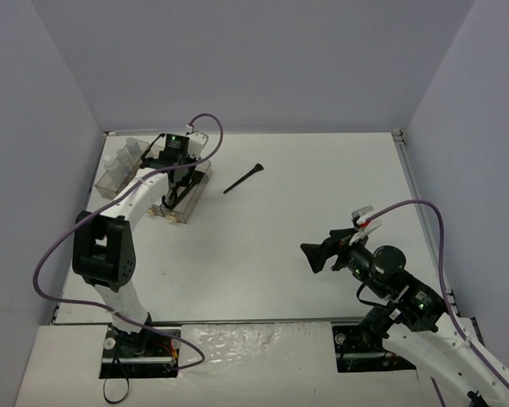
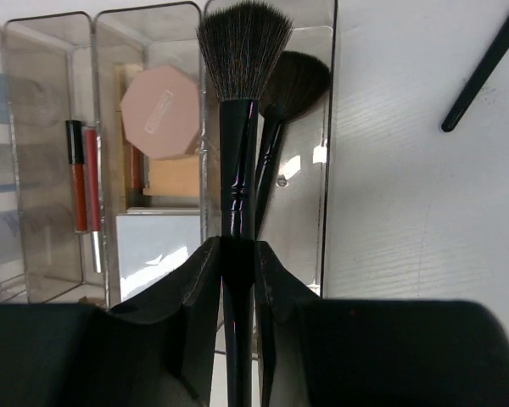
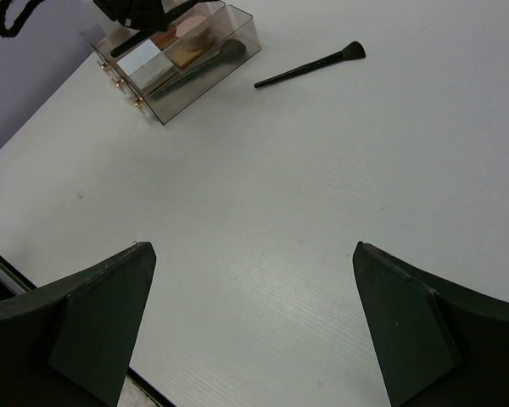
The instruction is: Organize the makeup
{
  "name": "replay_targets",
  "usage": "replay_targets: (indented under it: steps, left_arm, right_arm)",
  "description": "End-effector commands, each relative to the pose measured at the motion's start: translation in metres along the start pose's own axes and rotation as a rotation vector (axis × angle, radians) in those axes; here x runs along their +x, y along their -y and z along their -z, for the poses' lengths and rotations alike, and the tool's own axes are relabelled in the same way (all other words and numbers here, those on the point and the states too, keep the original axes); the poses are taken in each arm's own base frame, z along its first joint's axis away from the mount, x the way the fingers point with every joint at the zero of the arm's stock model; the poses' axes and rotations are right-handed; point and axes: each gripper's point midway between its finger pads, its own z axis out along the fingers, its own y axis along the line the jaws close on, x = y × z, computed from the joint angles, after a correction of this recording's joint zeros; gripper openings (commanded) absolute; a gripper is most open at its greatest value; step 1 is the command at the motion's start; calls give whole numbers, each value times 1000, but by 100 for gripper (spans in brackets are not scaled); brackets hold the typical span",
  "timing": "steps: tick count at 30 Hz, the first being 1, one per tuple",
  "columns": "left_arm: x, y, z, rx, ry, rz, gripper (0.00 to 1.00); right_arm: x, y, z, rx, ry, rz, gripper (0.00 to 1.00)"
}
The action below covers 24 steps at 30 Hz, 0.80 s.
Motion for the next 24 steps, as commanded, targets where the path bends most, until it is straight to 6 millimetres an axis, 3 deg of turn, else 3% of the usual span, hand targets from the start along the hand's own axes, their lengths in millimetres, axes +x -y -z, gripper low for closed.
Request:
replay_targets:
  steps: [1, 4, 5, 8, 12, 14, 18, 22, 24]
  left_arm:
    - [-31, -3, 4, 11, 106, -15, 12]
    - [-26, -9, 3, -29, 102, 10, 46]
    - [-26, -12, 3, -42, 106, 17, 52]
    - [-32, -20, 8, -71, 132, 40, 61]
    - [-54, -18, 25, -43, 204, 80, 69]
    - [-70, 2, 32, 54, 266, 116, 70]
    - [-98, 60, 32, 255, 338, 103, 70]
    - [-102, 103, 1, 353, 310, 109, 70]
    - [-106, 115, -15, 386, 321, 125, 70]
  right_arm:
    - [-19, -4, -3, -7, 60, -14, 100]
    - [-19, -5, -3, -7, 56, -12, 100]
    - [-18, -5, -3, -8, 54, -11, 100]
    - [-19, -5, -3, -9, 53, -10, 100]
    - [-18, -5, -4, -7, 49, -9, 100]
    - [-16, -3, -6, 1, 42, -5, 100]
    - [-15, -3, -9, 6, 29, 0, 100]
    - [-14, -4, -10, 3, 17, -5, 100]
    - [-12, -5, -10, 2, 14, -12, 100]
